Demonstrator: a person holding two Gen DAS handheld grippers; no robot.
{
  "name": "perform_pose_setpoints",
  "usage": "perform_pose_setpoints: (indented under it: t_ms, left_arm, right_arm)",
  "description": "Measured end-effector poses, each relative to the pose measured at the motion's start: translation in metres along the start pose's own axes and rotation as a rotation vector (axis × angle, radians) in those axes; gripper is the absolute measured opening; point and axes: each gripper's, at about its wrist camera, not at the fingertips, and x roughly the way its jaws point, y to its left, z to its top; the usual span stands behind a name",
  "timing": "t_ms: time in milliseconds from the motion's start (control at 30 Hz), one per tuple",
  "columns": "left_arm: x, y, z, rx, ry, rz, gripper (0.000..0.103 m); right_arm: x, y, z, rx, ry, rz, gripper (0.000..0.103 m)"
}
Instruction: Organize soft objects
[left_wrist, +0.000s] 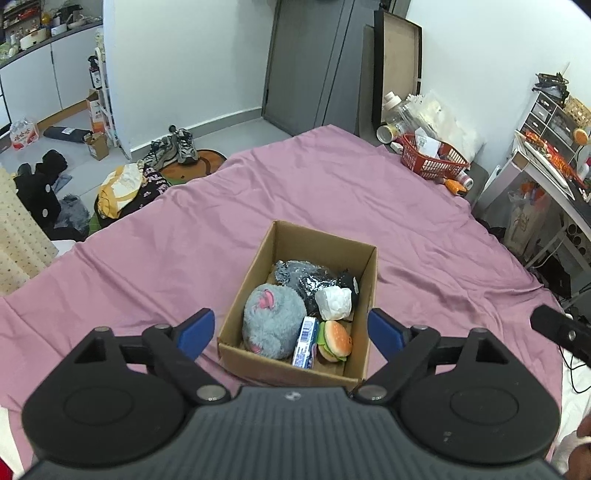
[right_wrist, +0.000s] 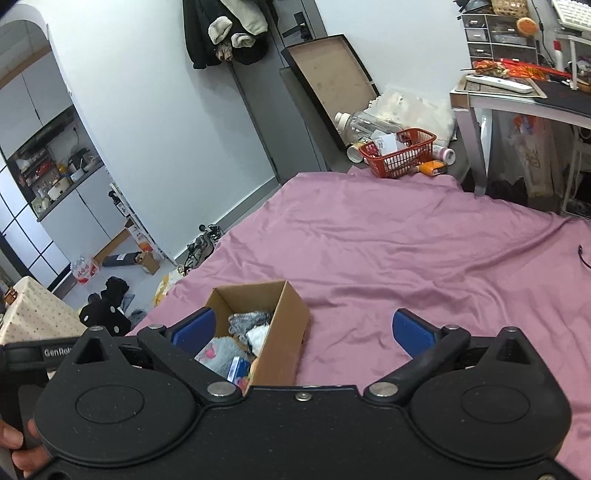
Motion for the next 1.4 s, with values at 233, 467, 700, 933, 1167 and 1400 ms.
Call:
perform_pose_setpoints:
  t_ms: [233, 467, 700, 933, 1167, 1400]
  left_arm:
    - [-0.024, 0.001, -0.014, 0.023, -0.016, -0.033, 0.092]
    - [-0.048, 0.005, -0.024, 0.054, -0.028, -0.05, 0.096]
    - [-0.076, 0.013, -0.024, 0.062, -0.07, -0.069, 0.103]
    - [-0.091, 0.019, -0.035, 0.085, -0.08, -0.073, 0.103]
    - [-0.103, 0.023, -0.05, 0.1, -0.101, -0.087, 0.103]
    - [-0.121, 0.028, -0.059, 0.111, -0.12, -0.112, 0.103]
  right_arm:
    - [-0.024, 0.005, -0.009, 0.012, -0.02, -0.04, 0.103]
    - [-0.051, 0.013, -0.013, 0.029, -0.053, -0.047, 0.103]
    - [-0.072, 0.023, -0.019, 0.053, -0.076, -0.053, 0.103]
    - [-0.089, 0.039, -0.029, -0.005, -0.054, -0.095, 0.103]
    - [-0.108, 0.053, -0.04, -0.042, -0.033, -0.083, 0.103]
    - [-0.129, 0.063, -0.046, -0.049, -0.049, -0.082, 0.103]
